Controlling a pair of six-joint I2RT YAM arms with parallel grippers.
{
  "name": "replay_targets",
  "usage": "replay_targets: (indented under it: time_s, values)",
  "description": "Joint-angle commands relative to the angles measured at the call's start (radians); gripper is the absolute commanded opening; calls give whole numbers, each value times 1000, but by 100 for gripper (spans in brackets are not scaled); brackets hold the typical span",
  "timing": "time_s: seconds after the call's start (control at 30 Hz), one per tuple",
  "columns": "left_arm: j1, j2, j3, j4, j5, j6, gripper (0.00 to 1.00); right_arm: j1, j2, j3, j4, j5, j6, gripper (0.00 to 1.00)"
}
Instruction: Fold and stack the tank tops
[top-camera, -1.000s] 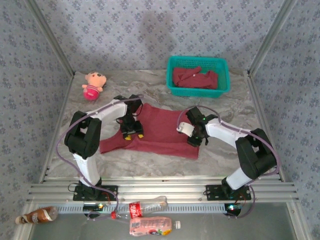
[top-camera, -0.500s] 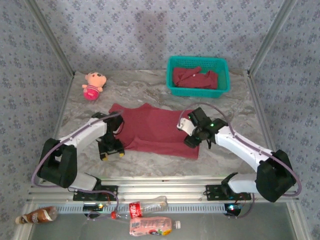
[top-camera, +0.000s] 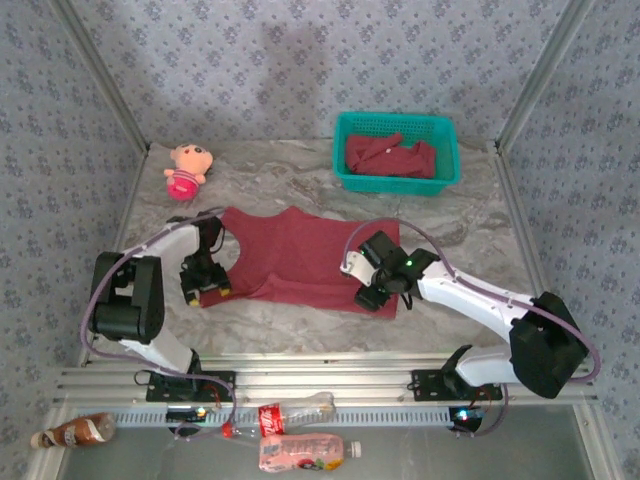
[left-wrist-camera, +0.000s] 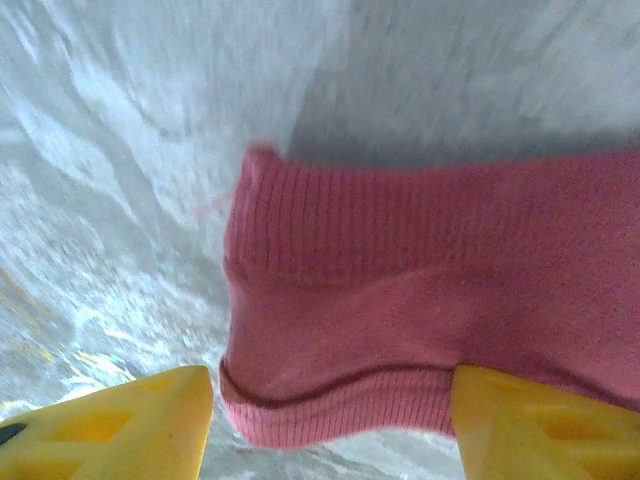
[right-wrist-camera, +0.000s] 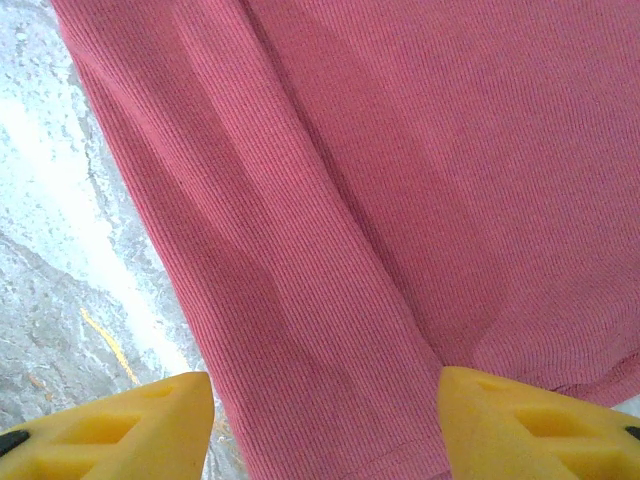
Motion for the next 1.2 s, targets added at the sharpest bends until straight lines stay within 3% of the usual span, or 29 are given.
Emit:
replay_targets:
  time_s: [0.0,0.17,0.37,0.47,0.77,1.03,1.17]
  values:
    - [14,18,42,-23,-48,73,64,6,7,-21,4,2,27,63]
    - [17,42,39,-43,-7,64,62,7,-1,-32,0,2,31,63]
    - [36,-174,-97,-49,56,-28,63,8,-34,-56,3,9,43,63]
    - [52,-161,-140,5,78,-36,60,11,-26,-59,6,5,41,63]
    - [77,-101,-165,105,96,-5,38,39,-26,-61,13,17,73,63]
    - [82,-89,-105,59,72,45,15,65,19,-59,34,27,75,63]
    - [81,-93,-57,9,79,62,9,62,26,-56,35,32,75,63]
